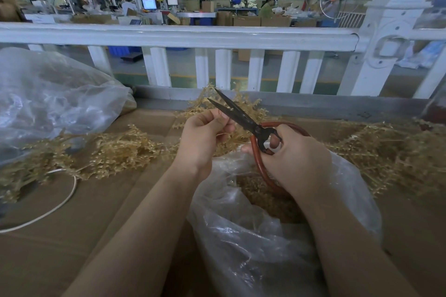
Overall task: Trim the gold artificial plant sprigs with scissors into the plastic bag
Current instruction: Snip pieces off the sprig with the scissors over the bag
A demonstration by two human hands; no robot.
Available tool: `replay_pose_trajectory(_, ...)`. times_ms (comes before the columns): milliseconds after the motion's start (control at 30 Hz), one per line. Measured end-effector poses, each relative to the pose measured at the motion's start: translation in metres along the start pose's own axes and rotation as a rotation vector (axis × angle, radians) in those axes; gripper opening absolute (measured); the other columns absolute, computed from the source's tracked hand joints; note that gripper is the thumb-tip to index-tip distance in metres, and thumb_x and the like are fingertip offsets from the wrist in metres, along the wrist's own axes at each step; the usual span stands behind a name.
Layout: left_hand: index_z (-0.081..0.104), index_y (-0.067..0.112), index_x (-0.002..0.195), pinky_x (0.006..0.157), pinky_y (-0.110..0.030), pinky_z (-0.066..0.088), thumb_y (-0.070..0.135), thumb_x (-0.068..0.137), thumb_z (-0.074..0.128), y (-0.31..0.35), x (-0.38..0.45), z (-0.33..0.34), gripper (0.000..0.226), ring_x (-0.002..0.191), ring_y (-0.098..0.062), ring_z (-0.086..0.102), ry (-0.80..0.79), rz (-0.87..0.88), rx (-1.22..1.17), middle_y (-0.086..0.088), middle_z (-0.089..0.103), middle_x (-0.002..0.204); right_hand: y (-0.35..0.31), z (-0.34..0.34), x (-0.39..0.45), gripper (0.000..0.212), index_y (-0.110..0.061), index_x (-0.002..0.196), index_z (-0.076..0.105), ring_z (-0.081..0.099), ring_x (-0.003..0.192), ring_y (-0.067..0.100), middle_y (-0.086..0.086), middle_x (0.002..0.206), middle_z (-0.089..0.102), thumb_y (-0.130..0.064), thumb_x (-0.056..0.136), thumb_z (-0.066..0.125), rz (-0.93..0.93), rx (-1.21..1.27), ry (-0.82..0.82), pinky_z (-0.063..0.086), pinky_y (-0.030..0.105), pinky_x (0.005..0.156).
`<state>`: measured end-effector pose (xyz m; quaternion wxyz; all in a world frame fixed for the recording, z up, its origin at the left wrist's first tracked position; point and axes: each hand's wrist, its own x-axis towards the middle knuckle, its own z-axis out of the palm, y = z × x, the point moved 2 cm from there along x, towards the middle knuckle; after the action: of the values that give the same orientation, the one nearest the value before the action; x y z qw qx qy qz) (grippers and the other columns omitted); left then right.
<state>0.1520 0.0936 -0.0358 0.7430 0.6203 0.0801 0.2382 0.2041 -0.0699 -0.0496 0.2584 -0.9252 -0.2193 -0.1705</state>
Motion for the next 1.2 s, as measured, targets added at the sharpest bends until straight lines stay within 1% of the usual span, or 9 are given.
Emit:
replay_pose_trajectory(100, 0.067, 0.010, 0.082, 0.066, -0.021, 0.045, 0.008, 0.100, 0.053, 0.001, 0.000, -0.001, 0.023, 0.067, -0.009, 0.058, -0.004, 0.001, 0.006, 0.001, 0.065, 0.070, -0.001, 0.000, 0.000, 0.056, -0.033, 0.067, 0.034, 0.042, 0.053, 0.000, -0.016, 0.057, 0.044, -0.088, 0.069, 0.041, -0.005, -0.006, 0.004, 0.029, 0.022, 0.048)
replay_pose_trajectory(367, 0.067, 0.013, 0.080, 0.067, -0.023, 0.047, 0.010, 0.100, 0.054, -0.001, -0.001, -0.002, 0.024, 0.068, -0.009, 0.060, 0.005, -0.022, 0.006, 0.003, 0.066, 0.070, 0.003, 0.004, 0.001, 0.057, -0.032, 0.069, 0.036, 0.045, 0.055, 0.000, -0.017, 0.060, 0.048, -0.087, 0.072, 0.054, -0.009, 0.003, -0.012, 0.031, 0.023, 0.049)
replay_pose_trajectory(500, 0.065, 0.013, 0.076, 0.062, -0.021, 0.049, 0.010, 0.099, 0.056, -0.004, -0.001, -0.002, 0.026, 0.063, -0.008, 0.058, 0.058, -0.111, -0.042, 0.004, 0.064, 0.066, 0.005, 0.008, 0.001, 0.057, -0.032, 0.078, 0.052, 0.047, 0.060, -0.002, -0.022, 0.065, 0.052, -0.088, 0.071, 0.054, 0.020, 0.038, -0.023, 0.034, 0.019, 0.051)
replay_pose_trajectory(567, 0.065, 0.010, 0.078, 0.062, -0.023, 0.050, 0.007, 0.098, 0.056, -0.007, -0.001, 0.000, 0.022, 0.060, -0.009, 0.058, 0.058, -0.191, -0.100, 0.002, 0.065, 0.065, 0.006, 0.010, 0.001, 0.056, -0.027, 0.082, 0.062, 0.054, 0.063, 0.002, -0.018, 0.069, 0.061, -0.083, 0.074, 0.060, 0.033, 0.127, -0.007, 0.047, 0.024, 0.057)
replay_pose_trajectory(633, 0.065, 0.007, 0.081, 0.058, -0.023, 0.052, 0.003, 0.096, 0.058, -0.010, -0.003, 0.004, 0.017, 0.058, -0.010, 0.060, 0.028, -0.254, -0.132, -0.001, 0.068, 0.067, 0.006, 0.011, 0.001, 0.049, -0.023, 0.079, 0.066, 0.061, 0.064, 0.009, -0.010, 0.067, 0.066, -0.072, 0.079, 0.066, 0.036, 0.232, 0.010, 0.057, 0.035, 0.065)
replay_pose_trajectory(733, 0.062, 0.009, 0.078, 0.052, -0.019, 0.051, -0.002, 0.094, 0.060, -0.014, -0.006, 0.011, 0.020, 0.053, -0.009, 0.063, -0.021, -0.293, -0.141, -0.003, 0.069, 0.064, 0.003, 0.013, 0.002, 0.037, -0.024, 0.080, 0.070, 0.064, 0.065, 0.010, -0.008, 0.067, 0.068, -0.060, 0.082, 0.071, 0.057, 0.354, -0.027, 0.058, 0.040, 0.067)
replay_pose_trajectory(967, 0.064, 0.011, 0.080, 0.052, -0.018, 0.047, -0.002, 0.090, 0.064, -0.015, -0.008, 0.013, 0.017, 0.058, -0.008, 0.060, -0.073, -0.301, -0.070, 0.001, 0.069, 0.065, 0.007, 0.018, 0.006, 0.019, -0.024, 0.080, 0.071, 0.069, 0.067, 0.016, -0.006, 0.069, 0.072, -0.041, 0.086, 0.076, 0.103, 0.549, -0.075, 0.061, 0.047, 0.069)
replay_pose_trajectory(1067, 0.067, 0.011, 0.086, 0.054, -0.019, 0.047, 0.001, 0.088, 0.068, -0.014, -0.008, 0.013, 0.011, 0.059, -0.009, 0.060, -0.060, -0.276, -0.072, 0.000, 0.070, 0.070, 0.007, 0.019, 0.007, 0.016, -0.024, 0.080, 0.071, 0.069, 0.067, 0.011, -0.012, 0.072, 0.072, -0.038, 0.086, 0.077, 0.090, 0.565, -0.077, 0.062, 0.044, 0.069)
replay_pose_trajectory(1200, 0.070, 0.014, 0.081, 0.059, -0.020, 0.046, 0.010, 0.088, 0.071, -0.012, -0.005, 0.010, 0.008, 0.060, -0.007, 0.060, -0.056, -0.218, -0.038, 0.000, 0.071, 0.072, 0.009, 0.019, 0.008, 0.014, -0.031, 0.075, 0.069, 0.067, 0.063, 0.001, -0.022, 0.069, 0.070, -0.034, 0.085, 0.078, 0.050, 0.586, -0.071, 0.054, 0.027, 0.058)
